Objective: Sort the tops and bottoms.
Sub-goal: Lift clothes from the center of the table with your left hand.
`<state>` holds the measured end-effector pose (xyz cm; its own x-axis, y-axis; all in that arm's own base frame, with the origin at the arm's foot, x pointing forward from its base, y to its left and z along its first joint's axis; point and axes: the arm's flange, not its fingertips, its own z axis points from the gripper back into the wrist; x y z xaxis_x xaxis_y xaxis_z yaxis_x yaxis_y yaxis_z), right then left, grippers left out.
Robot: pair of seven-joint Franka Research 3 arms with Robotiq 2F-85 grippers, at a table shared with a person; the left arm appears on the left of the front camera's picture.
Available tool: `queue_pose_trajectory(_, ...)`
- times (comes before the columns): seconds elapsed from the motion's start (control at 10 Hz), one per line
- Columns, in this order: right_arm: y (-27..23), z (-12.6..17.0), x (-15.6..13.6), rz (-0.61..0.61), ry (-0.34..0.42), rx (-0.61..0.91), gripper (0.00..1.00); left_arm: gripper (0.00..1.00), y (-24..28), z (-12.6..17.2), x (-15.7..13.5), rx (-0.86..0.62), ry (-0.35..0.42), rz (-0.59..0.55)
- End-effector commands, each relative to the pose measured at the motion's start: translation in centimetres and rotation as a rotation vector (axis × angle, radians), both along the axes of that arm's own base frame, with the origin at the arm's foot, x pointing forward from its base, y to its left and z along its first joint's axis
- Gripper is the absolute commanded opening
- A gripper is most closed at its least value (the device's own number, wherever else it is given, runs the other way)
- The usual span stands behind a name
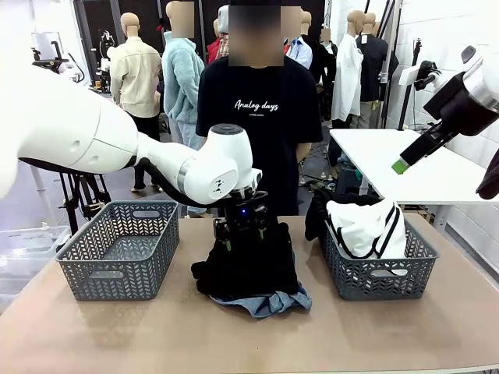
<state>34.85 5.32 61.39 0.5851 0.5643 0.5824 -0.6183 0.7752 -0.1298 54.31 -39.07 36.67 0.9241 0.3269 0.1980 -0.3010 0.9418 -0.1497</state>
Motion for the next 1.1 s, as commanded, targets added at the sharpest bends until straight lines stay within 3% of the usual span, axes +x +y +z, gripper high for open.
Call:
queue_pose_trajectory(0.0, 0.02, -0.01, 0.14, 0.001, -0.004, -0.012, 1.0, 1.0, -0.21, -0.95, 0.69, -0.012, -0.026, 0.049)
queue_pose_trajectory(0.2, 0.02, -0.01, 0.14, 0.001, -0.004, -0.012, 1.0, 0.94, -0.36, -1.31, 0.76, 0.009, 0.013, 0.03)
queue_pose_trajectory(0.6, 0.02, -0.01, 0.14, 0.001, -0.004, -0.012, 1.0, 0.15, -0.74, -1.78, 0.69, -0.009, 0.037, 0.044)
queue_pose_trajectory(0.7, 0.02, -0.01, 0.14, 0.001, -0.004, -0.012, 1.0, 0.0, -0.77, -1.72, 0.75, -0.007, 0.032, 0.048)
queue_pose_trajectory(1.0, 0.02, -0.01, 0.14, 0.001, -0.004, -0.012, 1.0, 0.0, -0.43, -1.64, 0.45, -0.012, 0.038, 0.075)
